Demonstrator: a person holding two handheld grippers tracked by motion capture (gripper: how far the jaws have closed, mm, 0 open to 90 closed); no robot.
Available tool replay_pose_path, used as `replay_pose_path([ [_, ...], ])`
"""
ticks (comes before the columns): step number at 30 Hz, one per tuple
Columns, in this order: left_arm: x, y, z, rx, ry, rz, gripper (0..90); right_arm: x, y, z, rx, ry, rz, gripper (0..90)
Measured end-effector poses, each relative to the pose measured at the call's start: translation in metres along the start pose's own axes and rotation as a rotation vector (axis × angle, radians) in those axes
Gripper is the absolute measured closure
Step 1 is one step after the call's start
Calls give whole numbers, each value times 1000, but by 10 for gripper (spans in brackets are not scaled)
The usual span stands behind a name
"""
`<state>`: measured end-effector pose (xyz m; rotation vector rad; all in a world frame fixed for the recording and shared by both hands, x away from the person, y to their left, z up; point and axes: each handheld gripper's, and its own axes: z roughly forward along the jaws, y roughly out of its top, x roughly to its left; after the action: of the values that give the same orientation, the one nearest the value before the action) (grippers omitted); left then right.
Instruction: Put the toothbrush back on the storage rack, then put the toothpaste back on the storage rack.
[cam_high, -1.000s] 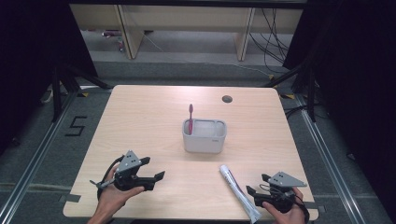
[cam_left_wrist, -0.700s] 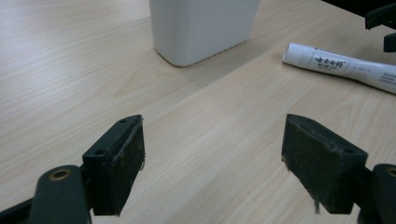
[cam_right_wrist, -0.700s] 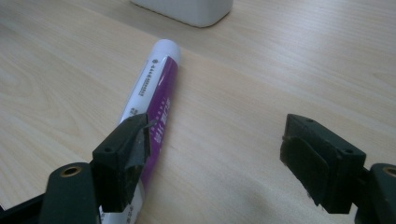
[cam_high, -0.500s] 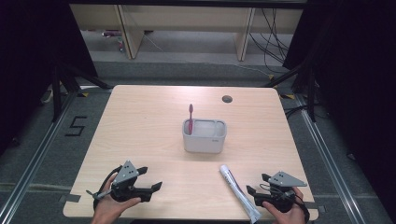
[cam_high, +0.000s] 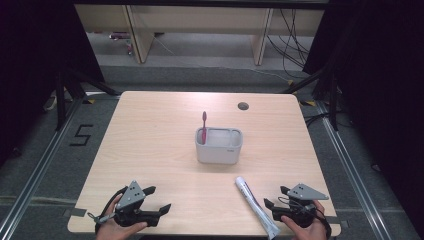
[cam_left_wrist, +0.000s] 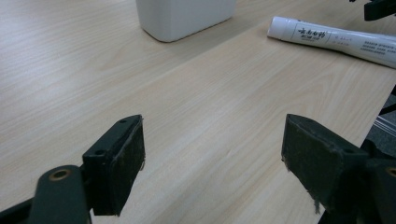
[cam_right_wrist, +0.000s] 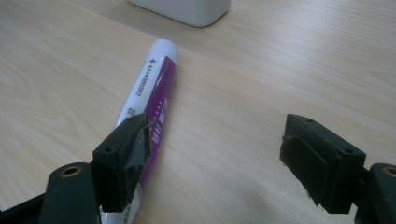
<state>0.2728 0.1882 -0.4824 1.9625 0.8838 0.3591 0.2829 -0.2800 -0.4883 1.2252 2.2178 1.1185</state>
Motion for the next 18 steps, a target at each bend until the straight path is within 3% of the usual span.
replay_pose_path([
  [8,-14,-11,-1,49,-19,38,210,0,0,0,-1,1,2,251],
  [9,-16,-12,-4,63,-19,58,210,0,0,0,-1,0,2,251],
  [18,-22,-20,0,53,-24,36,210,1,0,1,-4,2,-10,251],
])
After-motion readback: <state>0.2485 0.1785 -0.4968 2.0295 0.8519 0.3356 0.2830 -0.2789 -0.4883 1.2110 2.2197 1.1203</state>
